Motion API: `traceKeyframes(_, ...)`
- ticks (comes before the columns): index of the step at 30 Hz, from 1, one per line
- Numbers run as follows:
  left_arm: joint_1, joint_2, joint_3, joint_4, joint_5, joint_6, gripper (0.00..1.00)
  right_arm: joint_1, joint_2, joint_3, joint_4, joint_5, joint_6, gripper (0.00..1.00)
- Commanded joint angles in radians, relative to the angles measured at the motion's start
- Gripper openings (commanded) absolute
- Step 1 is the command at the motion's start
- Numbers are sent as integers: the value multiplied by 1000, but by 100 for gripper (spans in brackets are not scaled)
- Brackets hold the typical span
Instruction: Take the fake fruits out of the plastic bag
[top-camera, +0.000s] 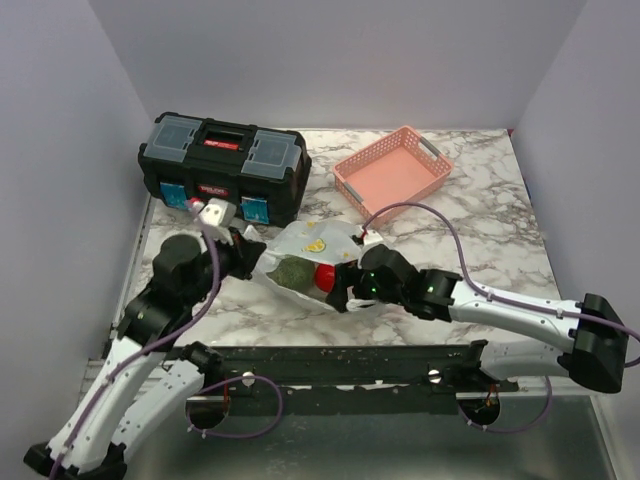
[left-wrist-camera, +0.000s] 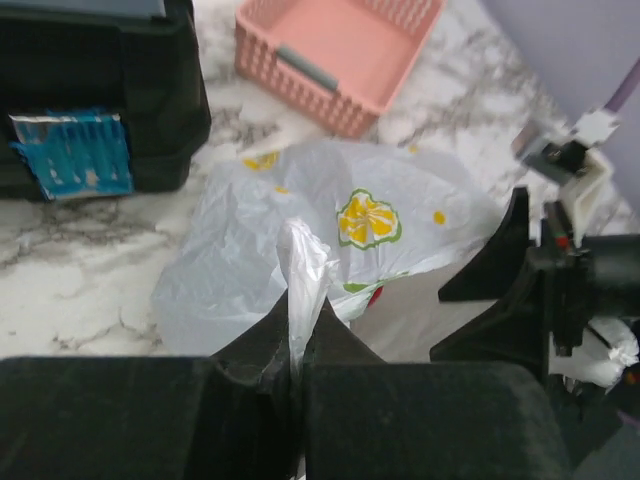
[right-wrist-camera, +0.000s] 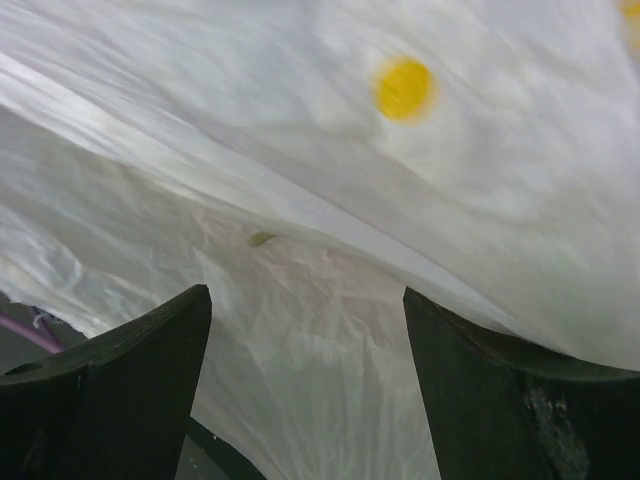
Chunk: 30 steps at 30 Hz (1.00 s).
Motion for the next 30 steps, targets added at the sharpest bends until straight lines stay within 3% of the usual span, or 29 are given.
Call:
traceKeyframes(1,0,-245,-185,246,-188,-135,0,8,-45,-58,-175,69,153,80)
traceKeyframes(5,0,-258,-230,299,-120,-121,0,8,-146,-106,-265,113,212,76)
traceKeyframes(8,0,-175,-173,225,-42,-80,0,8,-247,-129,-209,98,170,61)
traceKeyframes(10,0,-136,-155,203,-7,-45,0,8,-286,-126,-129,52,96,58)
traceKeyframes(11,1,-121,-146,192,2,-34,0,8,-292,-110,-97,34,60,59)
traceKeyframes(15,-1,-79,-95,139,43,-6,0,8,-209,3,58,-143,-33,85)
traceKeyframes(19,0,-30,-22,96,85,62,0,8,-29,147,165,-293,-37,87)
traceKeyframes(23,0,-20,-24,113,46,92,0,9,101,251,177,-320,-41,84)
traceKeyframes(24,0,-20,-28,118,41,96,0,8,117,260,170,-304,-45,80)
traceKeyframes(27,0,-40,-55,140,24,97,0,9,165,281,126,-236,-55,55)
traceKeyframes(30,0,-67,-79,157,-4,105,0,10,205,256,127,-189,-48,46)
